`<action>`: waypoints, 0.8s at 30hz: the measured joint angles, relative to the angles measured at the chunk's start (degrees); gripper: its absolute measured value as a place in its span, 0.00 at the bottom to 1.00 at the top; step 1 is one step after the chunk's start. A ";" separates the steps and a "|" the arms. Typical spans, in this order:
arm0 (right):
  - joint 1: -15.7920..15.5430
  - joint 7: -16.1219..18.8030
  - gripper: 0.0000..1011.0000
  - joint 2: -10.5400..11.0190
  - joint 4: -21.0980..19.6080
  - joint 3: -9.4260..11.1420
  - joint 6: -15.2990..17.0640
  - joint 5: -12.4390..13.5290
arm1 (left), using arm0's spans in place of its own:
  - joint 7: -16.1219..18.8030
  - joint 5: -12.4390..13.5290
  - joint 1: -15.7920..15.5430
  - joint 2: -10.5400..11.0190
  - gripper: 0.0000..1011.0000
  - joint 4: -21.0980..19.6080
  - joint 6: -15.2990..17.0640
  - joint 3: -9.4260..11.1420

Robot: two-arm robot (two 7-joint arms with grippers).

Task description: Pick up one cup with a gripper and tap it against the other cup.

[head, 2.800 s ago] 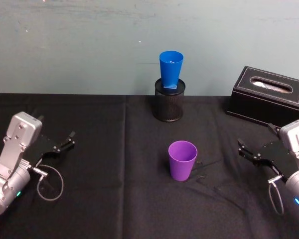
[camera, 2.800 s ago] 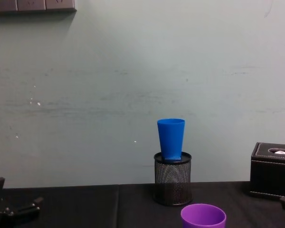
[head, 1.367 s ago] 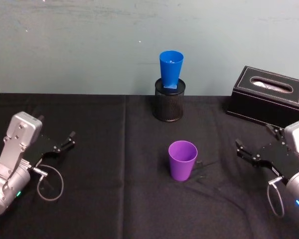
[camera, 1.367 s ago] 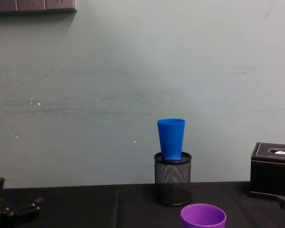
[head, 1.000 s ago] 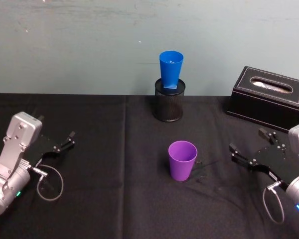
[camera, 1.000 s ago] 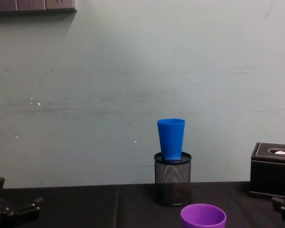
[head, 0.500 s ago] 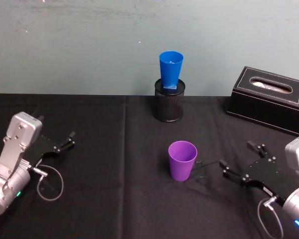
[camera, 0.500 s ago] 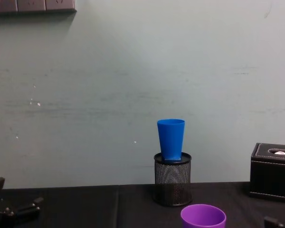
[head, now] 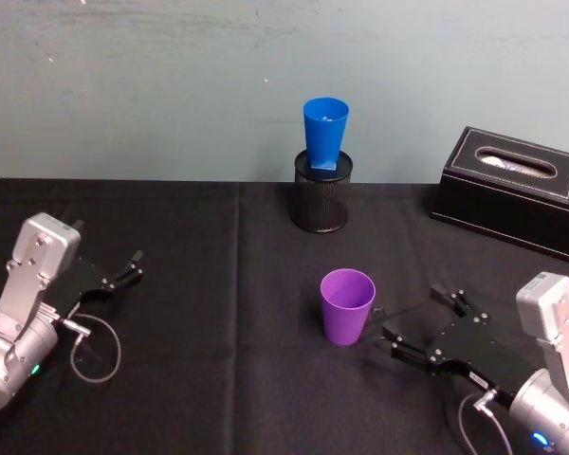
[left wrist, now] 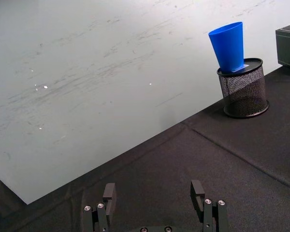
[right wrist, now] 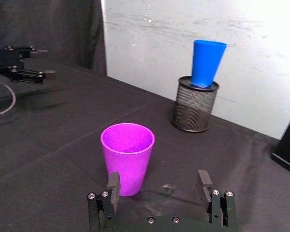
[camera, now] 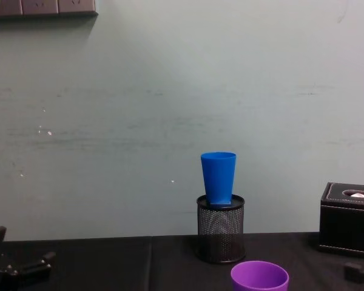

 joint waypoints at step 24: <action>4.28 5.10 0.99 -6.04 4.79 -1.62 1.89 -2.74 | 0.00 0.00 0.00 0.00 1.00 0.00 0.00 0.00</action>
